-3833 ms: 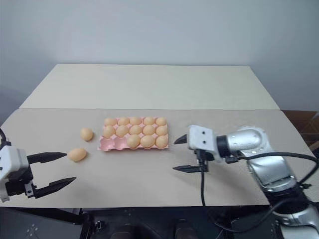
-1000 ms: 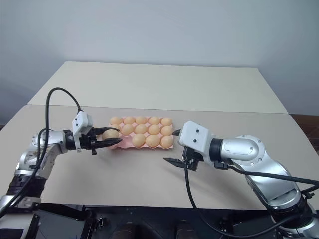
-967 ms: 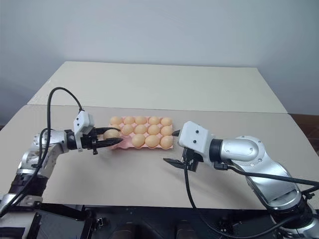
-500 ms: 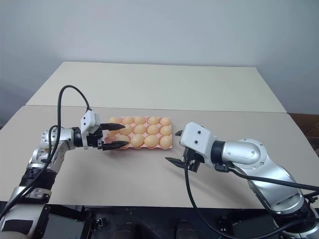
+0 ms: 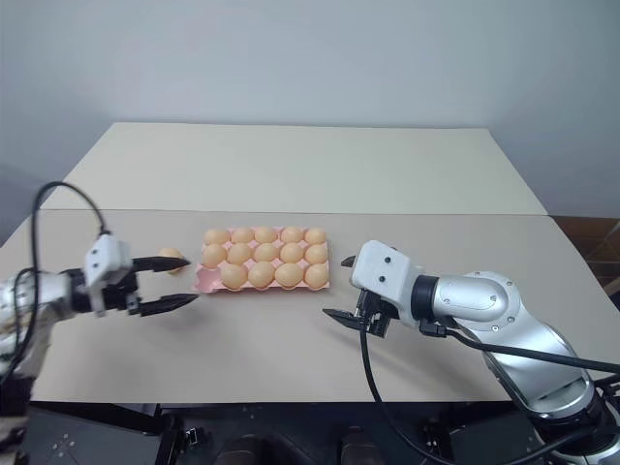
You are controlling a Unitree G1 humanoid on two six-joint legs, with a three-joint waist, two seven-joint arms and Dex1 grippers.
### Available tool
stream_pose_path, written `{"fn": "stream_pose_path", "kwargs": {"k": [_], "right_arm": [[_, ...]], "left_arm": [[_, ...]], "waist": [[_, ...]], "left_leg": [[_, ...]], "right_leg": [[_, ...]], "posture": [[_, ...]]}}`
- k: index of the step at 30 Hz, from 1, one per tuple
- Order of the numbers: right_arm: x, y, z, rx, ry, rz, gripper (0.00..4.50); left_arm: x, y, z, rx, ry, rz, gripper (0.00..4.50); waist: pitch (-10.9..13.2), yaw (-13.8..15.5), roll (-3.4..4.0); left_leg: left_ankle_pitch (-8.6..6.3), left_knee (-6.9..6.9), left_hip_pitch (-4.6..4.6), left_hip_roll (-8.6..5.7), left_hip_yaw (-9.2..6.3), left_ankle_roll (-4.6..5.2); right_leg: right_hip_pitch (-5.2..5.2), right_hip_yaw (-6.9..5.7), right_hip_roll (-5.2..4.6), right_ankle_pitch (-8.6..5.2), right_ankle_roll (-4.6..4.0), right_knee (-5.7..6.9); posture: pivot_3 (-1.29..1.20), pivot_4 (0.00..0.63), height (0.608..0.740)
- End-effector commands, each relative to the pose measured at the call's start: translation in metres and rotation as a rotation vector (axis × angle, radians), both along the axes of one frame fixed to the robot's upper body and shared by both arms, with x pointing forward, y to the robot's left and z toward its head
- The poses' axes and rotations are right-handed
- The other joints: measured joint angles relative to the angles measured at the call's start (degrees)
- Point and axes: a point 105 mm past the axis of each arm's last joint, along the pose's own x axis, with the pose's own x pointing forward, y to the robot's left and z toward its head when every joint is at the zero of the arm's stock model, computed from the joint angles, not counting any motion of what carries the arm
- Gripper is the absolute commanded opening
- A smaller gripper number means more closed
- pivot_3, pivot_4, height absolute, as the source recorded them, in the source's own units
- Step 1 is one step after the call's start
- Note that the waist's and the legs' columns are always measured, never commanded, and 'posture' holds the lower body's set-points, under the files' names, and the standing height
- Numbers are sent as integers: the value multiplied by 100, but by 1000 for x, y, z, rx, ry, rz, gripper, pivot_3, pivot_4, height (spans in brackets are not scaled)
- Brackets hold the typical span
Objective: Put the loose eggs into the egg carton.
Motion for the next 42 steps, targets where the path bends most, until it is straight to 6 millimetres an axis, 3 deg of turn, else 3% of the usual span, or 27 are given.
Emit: {"fn": "stream_pose_path", "kwargs": {"k": [1, 7, 14, 17, 21, 26, 42], "right_arm": [[-5, 1, 9, 5, -8, 53, 4500], [-8, -1, 8, -3, 6, 97, 4500], [-5, 0, 6, -17, 6, 125, 4500], [-3, 1, 6, -14, -1, 116, 4500], [-3, 0, 6, -12, -4, 95, 4500], [-4, -2, 5, -10, -6, 61, 4500], [-9, -6, 4, -9, -9, -1, 4500]], "left_arm": [[-22, 21, 25, -32, -78, 115, 3677], [-51, 44, 27, -26, -92, 290, 3677], [-51, 39, 26, -48, -96, 332, 3677], [-34, 40, 25, -66, -125, 391, 3677], [-5, 36, 25, -112, -138, 438, 4486], [34, 35, 20, -59, -200, 520, 4486], [104, 3, -13, -122, -90, 495, 4486]], "waist": [[0, 5, 0], [-1, 54, -2], [-2, 92, -3], [-2, 115, -2], [-3, 166, -4], [-3, 172, -5], [-4, 160, -6]], "left_leg": [[0, 0, -1, 1, 0, 0], [0, 0, 2, 0, 1, 0], [-1, -2, 4, -1, 2, -1], [-1, -2, 5, -1, 2, -1], [-1, -2, 6, -3, 0, -1], [-1, -2, 0, -5, 0, -1], [0, 1, -4, -9, -1, 0]], "right_leg": [[0, -1, 0, 0, 0, -2], [4, -5, -3, 0, 0, -4], [6, -6, -3, 0, 0, -7], [7, -5, -2, 0, 0, -5], [9, -6, -1, 0, 0, -3], [4, -6, -2, 0, -1, -7], [3, -5, -1, 1, 0, -1]], "posture": [[0, 150, 740], [0, 150, 740], [0, 150, 740], [0, 150, 740], [0, 150, 740], [0, 150, 740], [0, 150, 740]]}}
